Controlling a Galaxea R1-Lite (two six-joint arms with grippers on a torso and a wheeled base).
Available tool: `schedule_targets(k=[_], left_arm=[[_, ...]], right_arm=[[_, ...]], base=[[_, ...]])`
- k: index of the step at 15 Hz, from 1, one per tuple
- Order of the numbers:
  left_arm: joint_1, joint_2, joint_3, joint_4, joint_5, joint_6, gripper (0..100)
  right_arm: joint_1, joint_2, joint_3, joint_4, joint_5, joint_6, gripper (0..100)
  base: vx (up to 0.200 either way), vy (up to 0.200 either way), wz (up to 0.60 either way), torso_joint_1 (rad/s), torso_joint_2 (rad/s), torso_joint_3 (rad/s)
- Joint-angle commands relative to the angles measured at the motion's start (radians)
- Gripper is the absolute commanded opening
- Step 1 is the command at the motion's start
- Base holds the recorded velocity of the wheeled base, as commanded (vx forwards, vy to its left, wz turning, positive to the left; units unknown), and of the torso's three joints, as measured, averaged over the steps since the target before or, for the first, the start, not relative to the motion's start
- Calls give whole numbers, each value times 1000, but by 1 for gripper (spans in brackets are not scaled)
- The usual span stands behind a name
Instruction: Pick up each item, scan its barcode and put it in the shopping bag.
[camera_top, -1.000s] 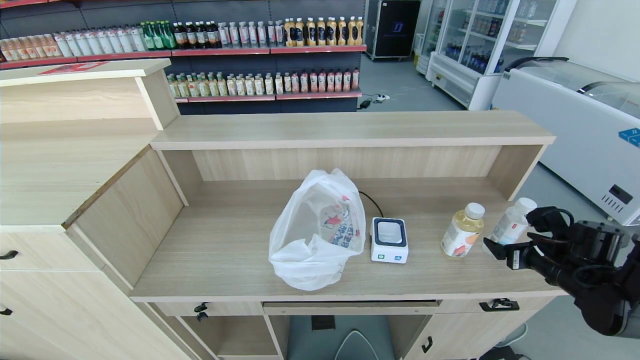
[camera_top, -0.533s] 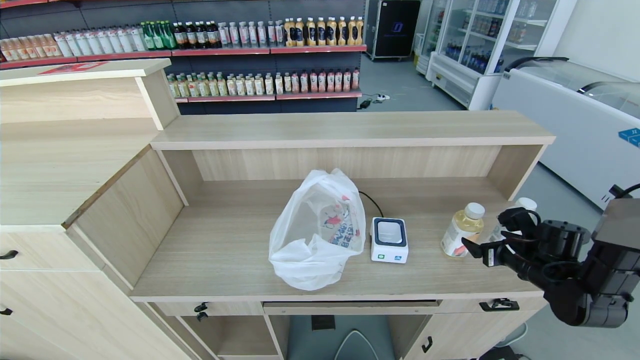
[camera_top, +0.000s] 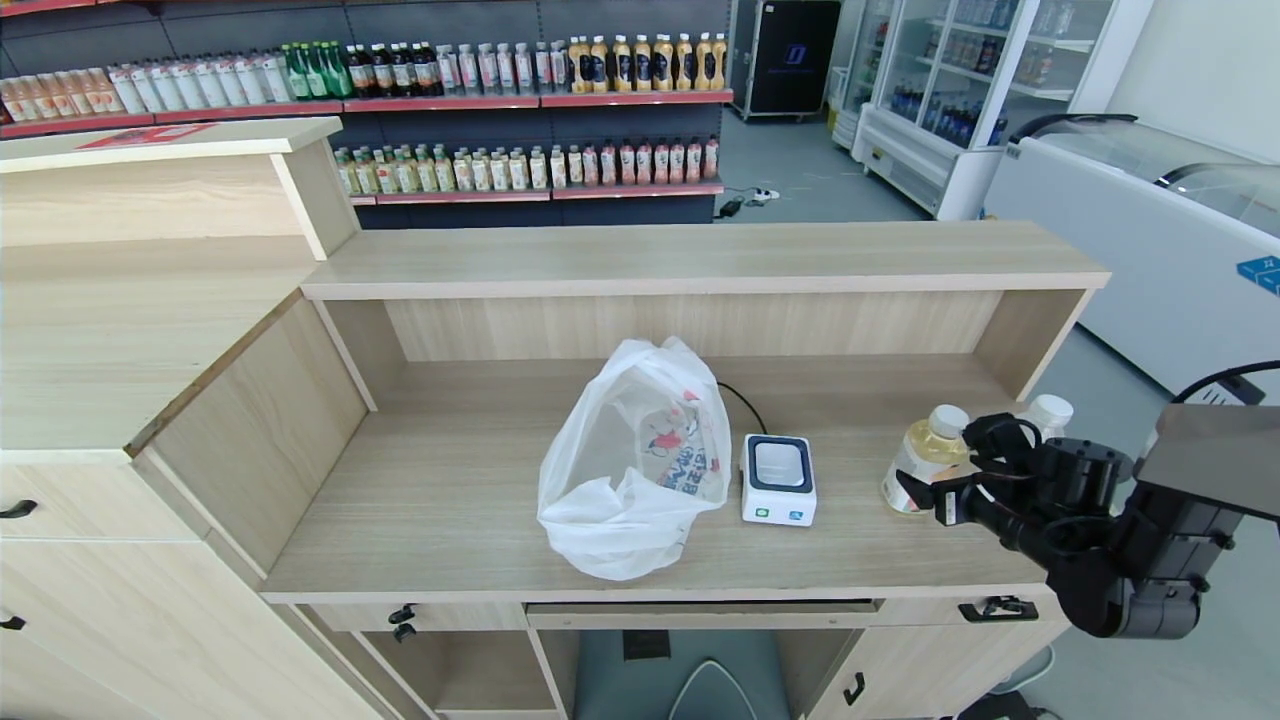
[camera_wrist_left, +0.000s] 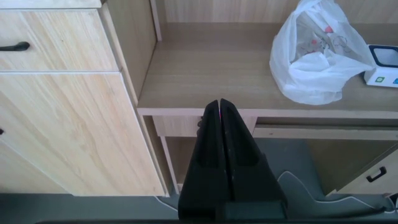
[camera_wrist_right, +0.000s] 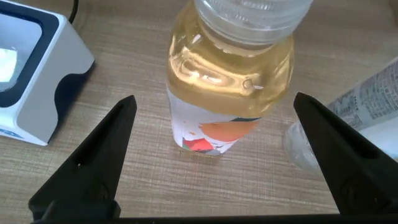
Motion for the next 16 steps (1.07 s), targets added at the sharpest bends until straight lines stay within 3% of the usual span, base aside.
schedule_targets(k=[1,16], left_arm=[[1,0,0,0,1,0,0],[1,0,0,0,1,0,0]], right_arm=[[6,30,-34,2,1,-2,100],[43,142,-223,51,8,3,100]], base=[[0,0,0,0,0,0],[0,0,0,0,0,0]])
